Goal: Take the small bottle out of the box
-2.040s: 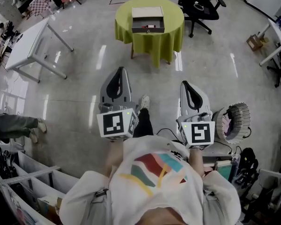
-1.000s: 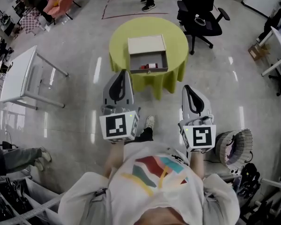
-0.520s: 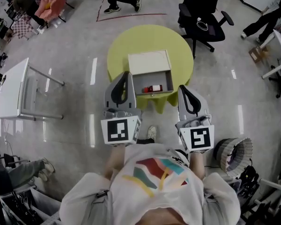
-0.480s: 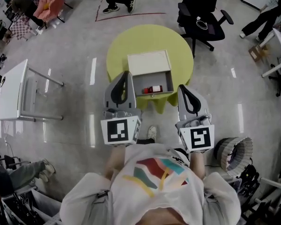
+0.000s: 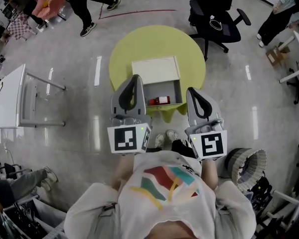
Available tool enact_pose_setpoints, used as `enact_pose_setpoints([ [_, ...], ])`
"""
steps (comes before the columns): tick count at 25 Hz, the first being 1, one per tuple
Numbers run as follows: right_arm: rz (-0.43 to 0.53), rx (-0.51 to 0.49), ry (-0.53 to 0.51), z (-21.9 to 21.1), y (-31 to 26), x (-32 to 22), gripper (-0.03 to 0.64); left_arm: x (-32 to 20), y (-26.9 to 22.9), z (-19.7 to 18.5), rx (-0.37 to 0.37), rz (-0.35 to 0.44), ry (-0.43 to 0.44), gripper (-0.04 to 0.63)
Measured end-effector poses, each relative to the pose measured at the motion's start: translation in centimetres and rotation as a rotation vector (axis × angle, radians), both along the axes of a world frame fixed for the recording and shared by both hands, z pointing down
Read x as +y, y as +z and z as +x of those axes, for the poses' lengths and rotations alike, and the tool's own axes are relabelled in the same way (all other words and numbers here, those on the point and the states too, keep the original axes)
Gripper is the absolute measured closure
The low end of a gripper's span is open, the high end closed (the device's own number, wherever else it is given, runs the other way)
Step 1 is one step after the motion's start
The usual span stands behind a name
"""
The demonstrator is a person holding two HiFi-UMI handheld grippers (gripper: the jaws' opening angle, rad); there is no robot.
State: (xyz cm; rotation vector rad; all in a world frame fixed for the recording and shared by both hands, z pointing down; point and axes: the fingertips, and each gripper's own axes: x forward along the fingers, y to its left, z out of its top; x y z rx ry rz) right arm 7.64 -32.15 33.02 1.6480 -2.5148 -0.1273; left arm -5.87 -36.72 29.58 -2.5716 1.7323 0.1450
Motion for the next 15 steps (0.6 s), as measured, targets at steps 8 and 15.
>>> enact_pose_setpoints([
  [8, 0.033, -0.035, -0.05, 2.1, -1.5, -2.0, 0.612, -1.1, -1.3, 1.8, -0.002, 0.035, -0.04, 0.581],
  [15, 0.032, -0.047, -0.079, 2.5, -1.5, -3.2, 0.612, -2.1, -2.1, 2.3, -0.004, 0.06, -0.051, 0.581],
])
